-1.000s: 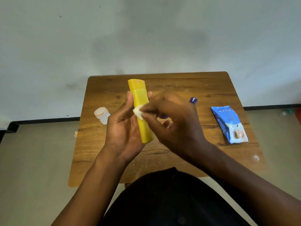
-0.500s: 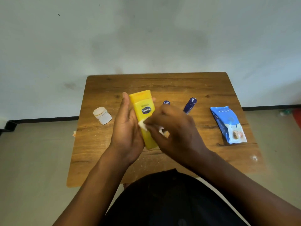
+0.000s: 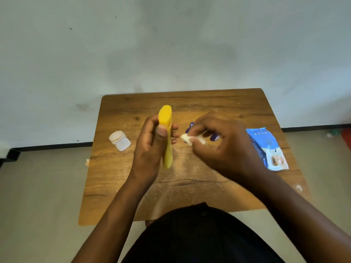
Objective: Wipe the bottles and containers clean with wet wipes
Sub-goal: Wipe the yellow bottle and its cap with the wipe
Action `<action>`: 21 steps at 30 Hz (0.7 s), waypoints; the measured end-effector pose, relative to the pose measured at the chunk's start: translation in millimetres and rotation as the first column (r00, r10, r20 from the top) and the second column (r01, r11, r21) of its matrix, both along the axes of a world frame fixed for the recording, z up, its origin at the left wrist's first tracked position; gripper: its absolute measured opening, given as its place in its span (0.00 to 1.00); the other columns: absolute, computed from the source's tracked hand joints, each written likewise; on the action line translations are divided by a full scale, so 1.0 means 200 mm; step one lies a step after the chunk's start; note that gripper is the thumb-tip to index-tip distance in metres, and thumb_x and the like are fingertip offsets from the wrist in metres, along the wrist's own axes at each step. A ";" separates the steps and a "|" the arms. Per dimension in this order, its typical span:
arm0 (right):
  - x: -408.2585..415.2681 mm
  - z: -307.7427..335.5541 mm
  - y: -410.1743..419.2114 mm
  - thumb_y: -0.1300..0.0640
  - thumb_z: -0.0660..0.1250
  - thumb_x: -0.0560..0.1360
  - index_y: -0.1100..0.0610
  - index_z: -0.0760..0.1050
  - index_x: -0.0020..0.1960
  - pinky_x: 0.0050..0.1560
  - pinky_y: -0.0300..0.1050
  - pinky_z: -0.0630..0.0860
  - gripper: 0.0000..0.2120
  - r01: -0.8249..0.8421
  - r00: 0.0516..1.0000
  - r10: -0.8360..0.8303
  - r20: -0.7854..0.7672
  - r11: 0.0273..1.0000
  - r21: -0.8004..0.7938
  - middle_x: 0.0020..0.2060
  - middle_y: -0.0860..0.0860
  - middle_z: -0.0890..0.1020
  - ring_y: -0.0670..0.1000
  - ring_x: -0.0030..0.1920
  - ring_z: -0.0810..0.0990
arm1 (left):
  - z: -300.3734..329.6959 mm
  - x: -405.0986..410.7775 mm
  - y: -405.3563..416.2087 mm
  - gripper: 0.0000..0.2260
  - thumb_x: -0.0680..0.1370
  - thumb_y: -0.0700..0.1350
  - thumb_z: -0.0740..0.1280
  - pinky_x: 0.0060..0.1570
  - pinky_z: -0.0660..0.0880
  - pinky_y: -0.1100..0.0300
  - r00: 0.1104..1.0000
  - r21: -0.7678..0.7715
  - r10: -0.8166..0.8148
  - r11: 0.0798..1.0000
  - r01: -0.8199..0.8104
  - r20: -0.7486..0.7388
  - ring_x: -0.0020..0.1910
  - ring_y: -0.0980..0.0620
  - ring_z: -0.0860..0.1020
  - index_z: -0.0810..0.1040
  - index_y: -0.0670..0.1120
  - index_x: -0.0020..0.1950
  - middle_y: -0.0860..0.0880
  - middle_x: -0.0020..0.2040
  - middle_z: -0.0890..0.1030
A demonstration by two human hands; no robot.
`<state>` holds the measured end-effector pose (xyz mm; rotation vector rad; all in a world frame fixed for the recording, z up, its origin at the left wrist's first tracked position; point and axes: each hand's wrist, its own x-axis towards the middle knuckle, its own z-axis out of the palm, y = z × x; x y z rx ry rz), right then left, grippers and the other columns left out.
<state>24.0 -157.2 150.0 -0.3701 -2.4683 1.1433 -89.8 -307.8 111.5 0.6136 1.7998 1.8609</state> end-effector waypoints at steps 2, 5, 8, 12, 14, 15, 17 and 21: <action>0.01 0.08 0.04 0.57 0.74 0.75 0.50 0.82 0.48 0.44 0.44 0.83 0.03 0.055 0.998 -0.060 -0.030 0.989 -0.138 0.43 0.44 0.85 0.47 0.45 0.84 | -0.03 -0.01 -0.03 0.28 0.79 0.63 0.68 0.58 0.82 0.43 0.986 -0.069 -0.062 0.996 0.052 -0.155 0.58 0.45 0.83 0.73 0.45 0.71 0.44 0.59 0.82; 0.01 0.15 0.08 0.57 0.74 0.77 0.49 0.82 0.49 0.41 0.45 0.84 0.03 0.056 0.996 -0.069 -0.055 0.976 -0.211 0.42 0.45 0.85 0.48 0.43 0.85 | -0.05 -0.01 -0.04 0.29 0.77 0.59 0.70 0.61 0.81 0.41 0.960 -0.144 -0.103 0.987 0.067 -0.260 0.63 0.44 0.82 0.71 0.50 0.75 0.47 0.64 0.81; 0.01 0.18 0.08 0.55 0.74 0.77 0.45 0.82 0.50 0.44 0.41 0.84 0.05 0.023 0.998 -0.030 -0.055 0.991 -0.132 0.46 0.41 0.85 0.46 0.48 0.85 | -0.03 -0.02 -0.04 0.29 0.77 0.61 0.70 0.65 0.80 0.52 0.915 -0.205 -0.158 0.975 0.085 -0.371 0.68 0.51 0.78 0.71 0.56 0.77 0.55 0.71 0.78; 0.00 0.17 0.07 0.52 0.72 0.78 0.46 0.84 0.56 0.45 0.44 0.84 0.08 -0.001 0.999 0.003 -0.049 0.999 0.047 0.51 0.43 0.85 0.45 0.51 0.83 | -0.01 -0.02 -0.03 0.29 0.78 0.61 0.71 0.68 0.77 0.51 0.855 -0.246 -0.214 0.963 0.106 -0.473 0.73 0.54 0.75 0.70 0.56 0.78 0.61 0.73 0.75; 0.00 0.15 0.06 0.53 0.74 0.78 0.49 0.85 0.57 0.44 0.44 0.83 0.09 -0.009 0.998 0.018 -0.067 0.991 0.133 0.52 0.45 0.85 0.45 0.52 0.83 | -0.01 -0.02 -0.04 0.30 0.79 0.58 0.71 0.69 0.75 0.52 0.838 -0.255 -0.223 0.961 0.104 -0.498 0.74 0.55 0.74 0.70 0.52 0.79 0.58 0.75 0.75; 0.00 0.14 0.06 0.55 0.75 0.77 0.50 0.85 0.57 0.44 0.42 0.82 0.09 -0.013 0.996 0.026 -0.082 0.987 0.159 0.52 0.46 0.85 0.45 0.52 0.83 | 0.00 -0.03 -0.04 0.30 0.79 0.58 0.71 0.70 0.75 0.53 0.832 -0.258 -0.221 0.961 0.098 -0.509 0.74 0.56 0.73 0.70 0.52 0.80 0.57 0.75 0.75; 0.02 0.12 0.04 0.59 0.77 0.76 0.52 0.86 0.56 0.43 0.39 0.81 0.09 -0.033 0.994 0.052 -0.101 0.984 0.178 0.51 0.47 0.85 0.45 0.51 0.82 | 0.00 -0.03 -0.04 0.30 0.80 0.58 0.70 0.70 0.76 0.50 0.826 -0.254 -0.209 0.964 0.083 -0.524 0.75 0.56 0.73 0.69 0.53 0.80 0.56 0.76 0.75; 0.05 0.11 0.00 0.59 0.77 0.76 0.54 0.87 0.54 0.41 0.43 0.81 0.07 -0.079 0.988 0.105 -0.110 0.973 0.217 0.50 0.47 0.85 0.46 0.49 0.82 | 0.00 -0.03 -0.04 0.28 0.82 0.51 0.72 0.68 0.77 0.45 0.816 -0.236 -0.216 0.967 0.100 -0.536 0.74 0.53 0.74 0.68 0.53 0.80 0.56 0.75 0.75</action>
